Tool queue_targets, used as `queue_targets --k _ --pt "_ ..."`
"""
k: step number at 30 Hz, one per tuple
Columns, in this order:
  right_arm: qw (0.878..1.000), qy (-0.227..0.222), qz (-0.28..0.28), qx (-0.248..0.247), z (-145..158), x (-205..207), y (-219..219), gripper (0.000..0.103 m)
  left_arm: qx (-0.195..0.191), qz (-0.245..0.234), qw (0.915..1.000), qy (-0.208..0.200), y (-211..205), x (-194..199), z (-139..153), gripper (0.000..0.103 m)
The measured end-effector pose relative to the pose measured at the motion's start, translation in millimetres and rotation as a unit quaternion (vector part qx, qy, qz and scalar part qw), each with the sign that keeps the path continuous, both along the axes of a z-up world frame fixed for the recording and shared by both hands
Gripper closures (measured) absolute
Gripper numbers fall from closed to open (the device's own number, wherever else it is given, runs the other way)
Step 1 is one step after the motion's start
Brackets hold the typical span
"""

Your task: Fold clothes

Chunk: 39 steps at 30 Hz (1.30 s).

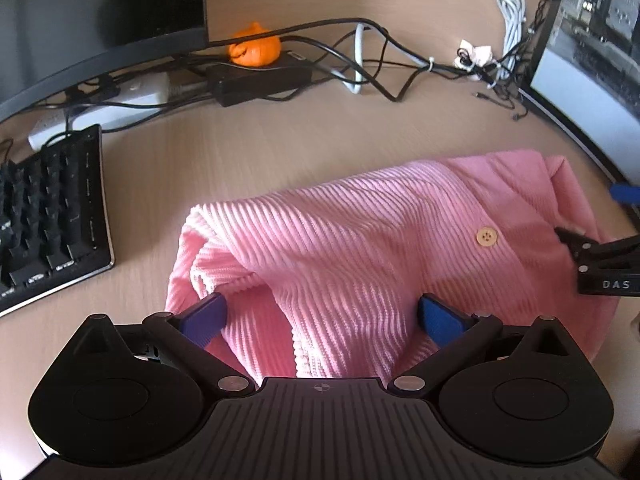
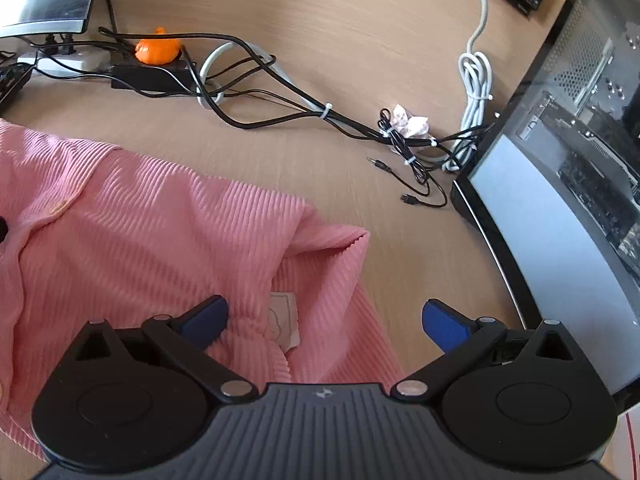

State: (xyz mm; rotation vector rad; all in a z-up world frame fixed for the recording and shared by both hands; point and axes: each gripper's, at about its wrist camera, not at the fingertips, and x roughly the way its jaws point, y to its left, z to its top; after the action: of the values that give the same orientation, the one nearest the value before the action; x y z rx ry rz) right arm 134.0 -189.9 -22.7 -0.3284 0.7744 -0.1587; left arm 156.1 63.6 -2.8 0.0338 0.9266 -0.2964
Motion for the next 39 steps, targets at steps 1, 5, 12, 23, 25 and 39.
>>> queue_targets --k 1,5,12,23,25,39 --pt "1.000 -0.002 -0.005 0.010 1 -1 -2 0.000 -0.007 0.003 1.0000 -0.001 3 -1 1 0.000" --pt "0.998 -0.002 -0.009 0.067 15 -6 -19 0.000 -0.044 0.022 0.9985 -0.026 27 -18 17 0.000" --pt "0.985 -0.030 0.078 0.148 57 -20 -3 0.000 -0.085 0.024 0.9961 -0.005 56 -27 20 0.000" --pt "0.986 0.024 0.143 0.076 20 -4 63 0.000 -0.014 0.011 0.9997 -0.014 32 -24 20 0.000" --pt "0.989 0.025 0.109 0.097 24 -6 43 0.000 -0.025 0.009 0.9996 -0.008 38 -26 19 0.000" --pt "0.988 0.042 0.110 0.097 13 -15 35 0.000 -0.120 -0.051 0.9914 0.018 12 -22 15 0.000"
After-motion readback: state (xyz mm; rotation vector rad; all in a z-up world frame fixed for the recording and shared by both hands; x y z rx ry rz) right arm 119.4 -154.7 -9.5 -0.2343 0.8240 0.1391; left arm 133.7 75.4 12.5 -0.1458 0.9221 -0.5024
